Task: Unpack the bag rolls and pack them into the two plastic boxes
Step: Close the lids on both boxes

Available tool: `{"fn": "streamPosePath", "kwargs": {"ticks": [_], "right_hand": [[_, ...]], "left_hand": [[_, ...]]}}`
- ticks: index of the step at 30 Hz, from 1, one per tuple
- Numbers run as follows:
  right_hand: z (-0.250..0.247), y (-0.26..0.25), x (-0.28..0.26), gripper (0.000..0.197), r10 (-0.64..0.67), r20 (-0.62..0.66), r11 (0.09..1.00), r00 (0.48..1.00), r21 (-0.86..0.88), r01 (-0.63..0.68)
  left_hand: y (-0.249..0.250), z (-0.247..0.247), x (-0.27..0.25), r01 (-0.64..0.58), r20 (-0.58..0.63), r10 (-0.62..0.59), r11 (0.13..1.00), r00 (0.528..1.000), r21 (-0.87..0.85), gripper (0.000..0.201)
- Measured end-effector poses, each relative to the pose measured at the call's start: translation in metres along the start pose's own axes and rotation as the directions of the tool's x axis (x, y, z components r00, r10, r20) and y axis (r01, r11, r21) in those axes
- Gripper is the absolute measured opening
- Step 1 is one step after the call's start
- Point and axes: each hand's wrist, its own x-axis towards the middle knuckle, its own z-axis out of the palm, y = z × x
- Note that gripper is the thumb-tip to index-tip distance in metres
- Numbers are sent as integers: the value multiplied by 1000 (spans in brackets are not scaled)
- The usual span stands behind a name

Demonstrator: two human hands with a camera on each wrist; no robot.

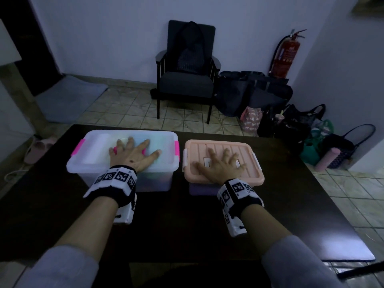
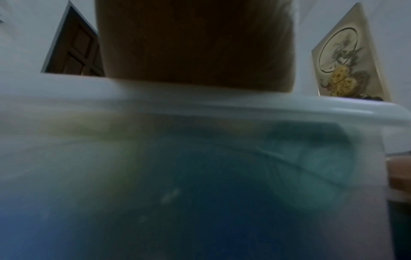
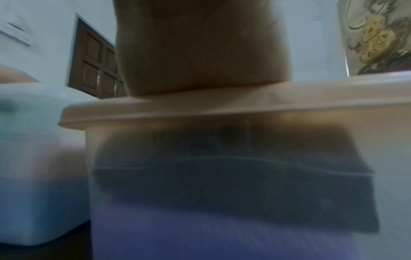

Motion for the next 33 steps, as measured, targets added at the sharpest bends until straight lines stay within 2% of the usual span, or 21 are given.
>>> {"fn": "streamPosePath", "kwargs": {"ticks": [21, 33], "right_hand": [[-20, -19, 111, 85, 47, -68, 999, 997, 27, -45], [-26, -21, 140, 85, 36, -67, 999, 997, 22, -34]], "left_hand": [[44, -17, 106, -29, -13, 30, 999, 999, 36, 73], [50, -17, 134, -51, -22, 52, 997, 998, 54, 73]]}}
